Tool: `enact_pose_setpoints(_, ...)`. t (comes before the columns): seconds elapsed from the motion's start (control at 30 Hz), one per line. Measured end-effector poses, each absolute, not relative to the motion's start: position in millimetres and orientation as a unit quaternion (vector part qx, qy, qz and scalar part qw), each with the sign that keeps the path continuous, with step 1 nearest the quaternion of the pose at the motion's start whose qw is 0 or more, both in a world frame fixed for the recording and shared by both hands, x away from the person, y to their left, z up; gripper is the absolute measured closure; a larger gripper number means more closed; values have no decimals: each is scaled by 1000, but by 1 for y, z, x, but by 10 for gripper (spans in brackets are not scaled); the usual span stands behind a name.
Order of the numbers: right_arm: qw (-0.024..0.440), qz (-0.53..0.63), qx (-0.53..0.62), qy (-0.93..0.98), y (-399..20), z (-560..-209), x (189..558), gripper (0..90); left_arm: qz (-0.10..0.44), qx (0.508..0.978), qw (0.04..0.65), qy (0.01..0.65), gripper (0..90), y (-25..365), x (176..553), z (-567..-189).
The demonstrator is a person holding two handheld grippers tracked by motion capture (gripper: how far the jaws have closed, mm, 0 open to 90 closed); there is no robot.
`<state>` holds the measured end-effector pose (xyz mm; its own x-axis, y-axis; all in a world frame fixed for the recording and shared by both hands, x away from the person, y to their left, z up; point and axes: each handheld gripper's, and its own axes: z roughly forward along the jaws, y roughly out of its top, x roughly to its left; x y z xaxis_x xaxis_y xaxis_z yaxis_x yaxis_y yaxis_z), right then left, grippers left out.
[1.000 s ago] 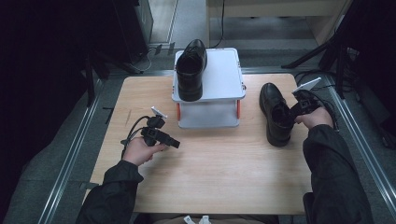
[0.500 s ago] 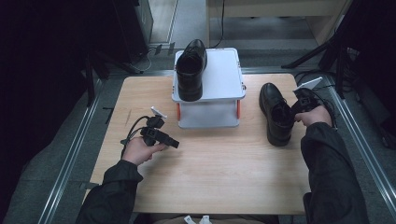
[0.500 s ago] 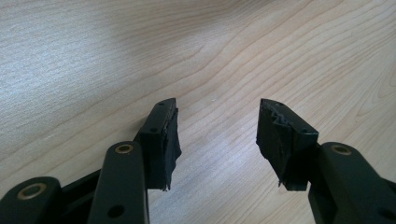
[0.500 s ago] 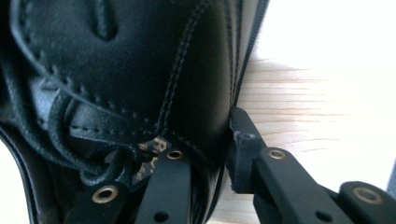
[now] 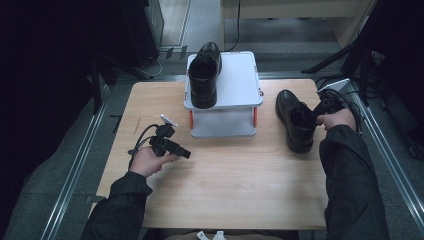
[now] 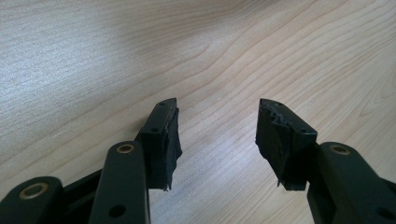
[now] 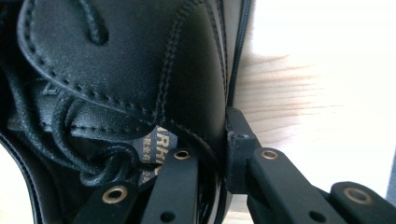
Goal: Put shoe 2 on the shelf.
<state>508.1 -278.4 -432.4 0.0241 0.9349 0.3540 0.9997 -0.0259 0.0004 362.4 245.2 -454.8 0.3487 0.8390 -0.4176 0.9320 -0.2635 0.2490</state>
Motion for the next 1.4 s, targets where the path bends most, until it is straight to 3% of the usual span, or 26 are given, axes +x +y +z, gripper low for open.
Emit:
enact_pose_setpoints(0.27, 139, -160, -717, -664, -281, -409, 511, 859, -101, 788, 231, 561, 490, 247, 363, -454)
enact_pose_setpoints(0.73, 112, -192, -714, -664, -275, -330, 518, 856, -110, 786, 238, 560, 491, 248, 363, -454)
enact_pose_setpoints(1.17, 95, -213, -697, -678, -234, -270, 536, 854, -112, 785, 235, 562, 495, 249, 365, -455)
enact_pose_setpoints(1.4, 91, -212, -686, -690, -201, -257, 543, 851, -120, 786, 249, 553, 496, 249, 363, -452)
